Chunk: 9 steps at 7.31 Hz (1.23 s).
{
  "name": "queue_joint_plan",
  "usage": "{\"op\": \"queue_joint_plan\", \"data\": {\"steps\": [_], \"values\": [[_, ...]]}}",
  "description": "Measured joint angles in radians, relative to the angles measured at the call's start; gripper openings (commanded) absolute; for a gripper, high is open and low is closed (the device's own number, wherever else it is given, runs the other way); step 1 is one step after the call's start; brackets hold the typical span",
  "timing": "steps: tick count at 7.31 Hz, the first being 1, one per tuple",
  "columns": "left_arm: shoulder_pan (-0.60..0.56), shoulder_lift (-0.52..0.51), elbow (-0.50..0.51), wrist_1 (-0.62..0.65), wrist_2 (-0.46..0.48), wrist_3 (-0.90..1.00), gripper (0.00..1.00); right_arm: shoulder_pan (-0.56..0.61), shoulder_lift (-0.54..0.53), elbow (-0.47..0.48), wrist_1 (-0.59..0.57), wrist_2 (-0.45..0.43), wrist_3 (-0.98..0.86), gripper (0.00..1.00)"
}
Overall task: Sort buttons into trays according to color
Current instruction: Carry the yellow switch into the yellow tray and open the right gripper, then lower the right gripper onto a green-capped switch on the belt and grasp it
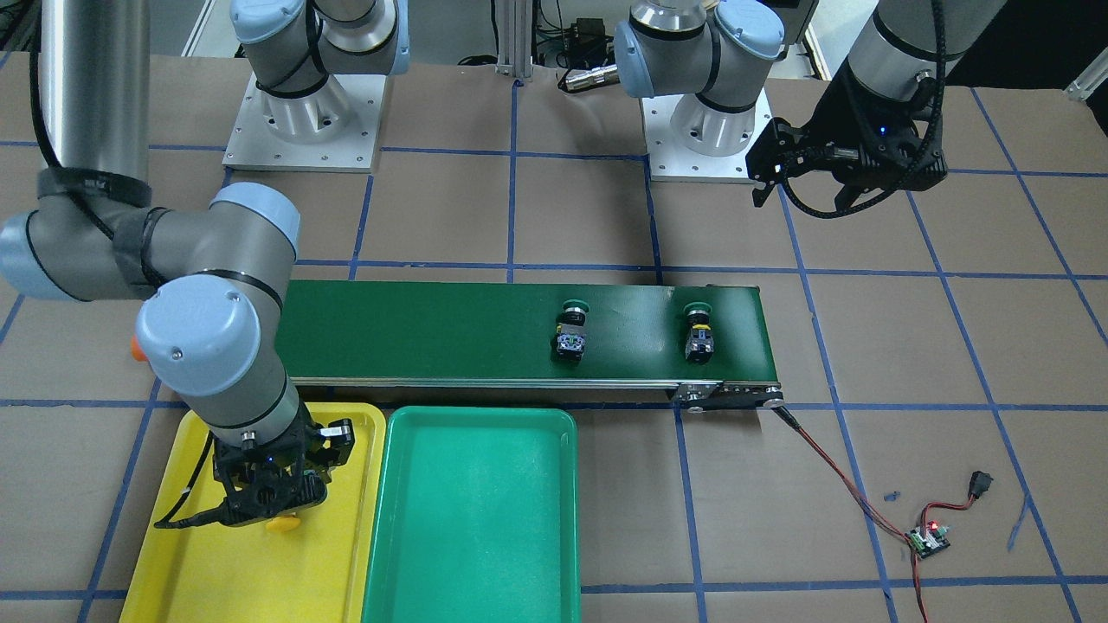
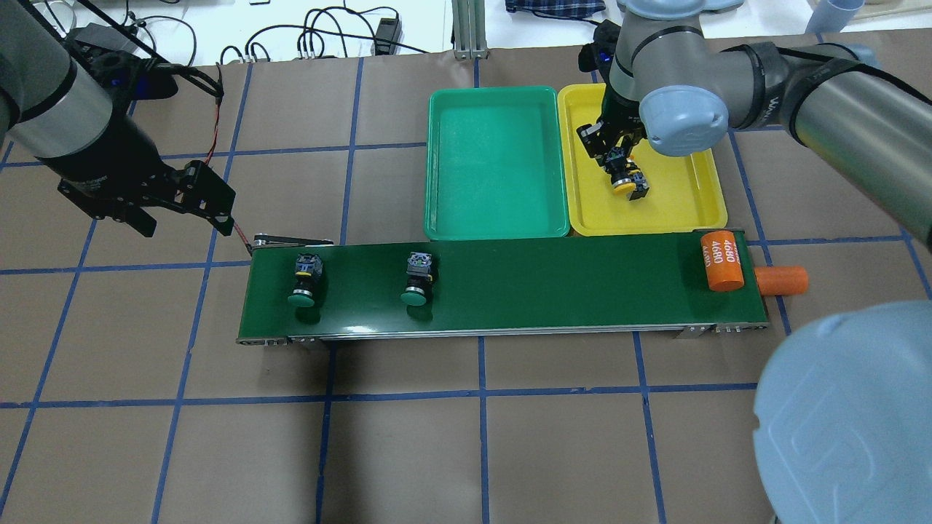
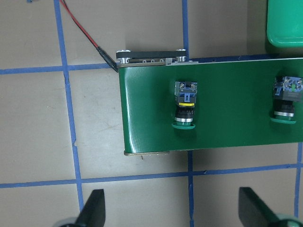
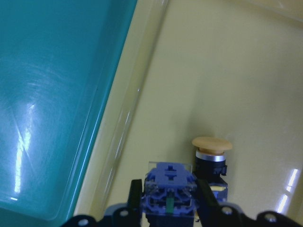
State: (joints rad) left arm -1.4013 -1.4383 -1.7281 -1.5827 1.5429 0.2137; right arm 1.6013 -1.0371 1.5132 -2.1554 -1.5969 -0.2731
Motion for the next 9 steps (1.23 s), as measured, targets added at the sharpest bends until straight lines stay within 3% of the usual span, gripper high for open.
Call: {"op": "queue_joint_plan", "data": {"steps": [2, 4, 7, 9], "values": [[-0.035, -0.008, -0.010, -0.001, -0.001, -0.044, 1.00, -0.003, 0.031, -0.005, -0.024, 0.004, 0.035, 0.61], [-0.062, -0.005, -0.016, 0.002, -0.002, -0.089, 1.00, 0.004, 0.031, 0.006, -0.036, 0.028, 0.107, 1.00], [-0.069, -0.006, -0.017, 0.004, -0.001, -0.099, 1.00, 0.025, 0.027, 0.008, -0.098, 0.046, 0.148, 1.00], [-0.069, -0.007, -0.017, 0.005, -0.001, -0.101, 1.00, 0.089, -0.004, 0.008, -0.078, 0.059, 0.258, 0.99]]}}
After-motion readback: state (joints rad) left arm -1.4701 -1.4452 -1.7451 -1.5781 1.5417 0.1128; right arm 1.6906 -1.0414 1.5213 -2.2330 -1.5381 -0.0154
